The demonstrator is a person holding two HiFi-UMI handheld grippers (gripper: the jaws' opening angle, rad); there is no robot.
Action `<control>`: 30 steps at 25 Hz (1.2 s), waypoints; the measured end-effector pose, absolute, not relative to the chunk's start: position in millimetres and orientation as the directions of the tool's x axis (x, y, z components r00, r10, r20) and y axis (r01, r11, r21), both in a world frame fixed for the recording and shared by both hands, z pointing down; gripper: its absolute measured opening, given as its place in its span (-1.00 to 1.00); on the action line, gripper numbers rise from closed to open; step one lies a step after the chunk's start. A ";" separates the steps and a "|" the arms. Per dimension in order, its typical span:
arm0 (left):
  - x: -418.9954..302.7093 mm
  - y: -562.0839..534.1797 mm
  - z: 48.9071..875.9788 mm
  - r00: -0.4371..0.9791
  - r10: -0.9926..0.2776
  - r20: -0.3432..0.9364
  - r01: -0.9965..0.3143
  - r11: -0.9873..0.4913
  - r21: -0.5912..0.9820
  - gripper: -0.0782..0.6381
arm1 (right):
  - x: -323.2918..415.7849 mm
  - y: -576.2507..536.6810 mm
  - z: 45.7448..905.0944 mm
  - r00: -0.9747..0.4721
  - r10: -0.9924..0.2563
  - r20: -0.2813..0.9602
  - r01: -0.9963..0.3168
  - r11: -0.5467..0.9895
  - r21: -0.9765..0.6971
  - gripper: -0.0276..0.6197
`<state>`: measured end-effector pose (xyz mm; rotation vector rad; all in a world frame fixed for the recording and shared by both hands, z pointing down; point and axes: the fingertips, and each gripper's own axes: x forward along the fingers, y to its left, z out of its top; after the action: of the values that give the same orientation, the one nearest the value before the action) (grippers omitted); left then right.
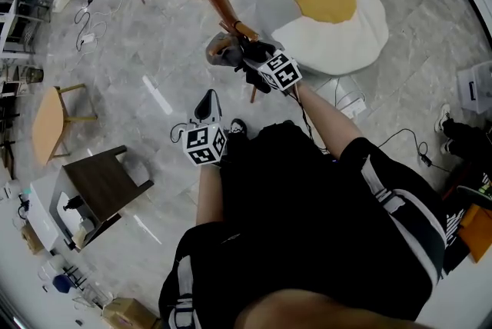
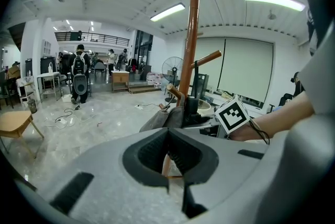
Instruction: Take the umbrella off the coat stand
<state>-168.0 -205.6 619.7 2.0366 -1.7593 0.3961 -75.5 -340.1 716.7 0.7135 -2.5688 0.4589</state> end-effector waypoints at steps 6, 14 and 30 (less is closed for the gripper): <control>-171.2 -203.2 609.2 0.192 -0.871 0.452 -0.979 -0.137 0.153 -0.78 | -65.4 -334.6 683.1 -0.742 -0.488 0.460 -0.616 0.767 -0.180 -0.14; -172.6 -207.7 591.4 0.237 -0.882 0.407 -0.969 -0.184 0.166 -0.78 | -57.8 -325.3 651.6 -0.707 -0.536 0.462 -0.659 0.737 -0.153 -0.16; -161.1 -210.4 596.7 0.353 -0.847 0.396 -0.933 -0.286 0.220 -0.78 | -53.9 -315.0 613.4 -0.673 -0.598 0.435 -0.705 0.696 -0.136 -0.16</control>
<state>-161.1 -210.4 596.7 2.2119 -1.5560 0.2825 -53.9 -315.0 613.4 1.0191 -2.5482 0.4182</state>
